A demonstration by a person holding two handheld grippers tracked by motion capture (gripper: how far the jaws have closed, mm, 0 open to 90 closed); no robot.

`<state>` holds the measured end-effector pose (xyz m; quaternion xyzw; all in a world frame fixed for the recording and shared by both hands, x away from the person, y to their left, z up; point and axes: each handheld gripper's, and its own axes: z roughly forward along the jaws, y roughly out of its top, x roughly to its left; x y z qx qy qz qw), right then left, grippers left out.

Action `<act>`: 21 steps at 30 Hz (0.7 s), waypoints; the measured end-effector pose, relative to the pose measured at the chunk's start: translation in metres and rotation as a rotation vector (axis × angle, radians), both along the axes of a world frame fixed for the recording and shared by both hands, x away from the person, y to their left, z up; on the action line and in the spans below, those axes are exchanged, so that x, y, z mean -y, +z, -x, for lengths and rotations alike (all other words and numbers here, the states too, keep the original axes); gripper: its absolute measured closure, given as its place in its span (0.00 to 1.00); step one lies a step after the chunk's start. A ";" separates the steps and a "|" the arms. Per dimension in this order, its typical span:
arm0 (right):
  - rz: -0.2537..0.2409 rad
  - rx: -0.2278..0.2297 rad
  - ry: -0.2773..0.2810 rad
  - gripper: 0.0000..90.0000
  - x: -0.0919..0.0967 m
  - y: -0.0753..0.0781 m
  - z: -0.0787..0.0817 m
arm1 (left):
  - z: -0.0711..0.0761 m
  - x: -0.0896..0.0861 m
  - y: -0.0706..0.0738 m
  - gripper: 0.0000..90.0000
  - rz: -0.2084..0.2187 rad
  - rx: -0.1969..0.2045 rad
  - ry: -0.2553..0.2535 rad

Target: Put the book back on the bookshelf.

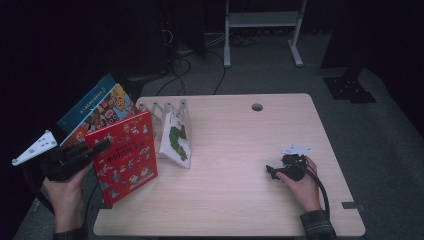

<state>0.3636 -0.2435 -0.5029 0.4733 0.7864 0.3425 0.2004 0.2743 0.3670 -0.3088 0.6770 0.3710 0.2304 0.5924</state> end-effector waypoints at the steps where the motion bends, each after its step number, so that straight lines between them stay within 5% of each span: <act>1: 0.000 0.000 0.000 0.10 0.000 0.000 0.000 | -0.003 0.001 0.000 0.88 -0.003 0.002 0.016; 8: 0.000 0.000 0.000 0.10 0.000 0.000 0.000 | -0.029 0.012 0.001 0.88 -0.050 0.002 0.105; 21: -0.001 0.000 0.001 0.10 0.000 0.000 0.000 | -0.083 0.036 -0.006 0.88 -0.037 0.032 0.195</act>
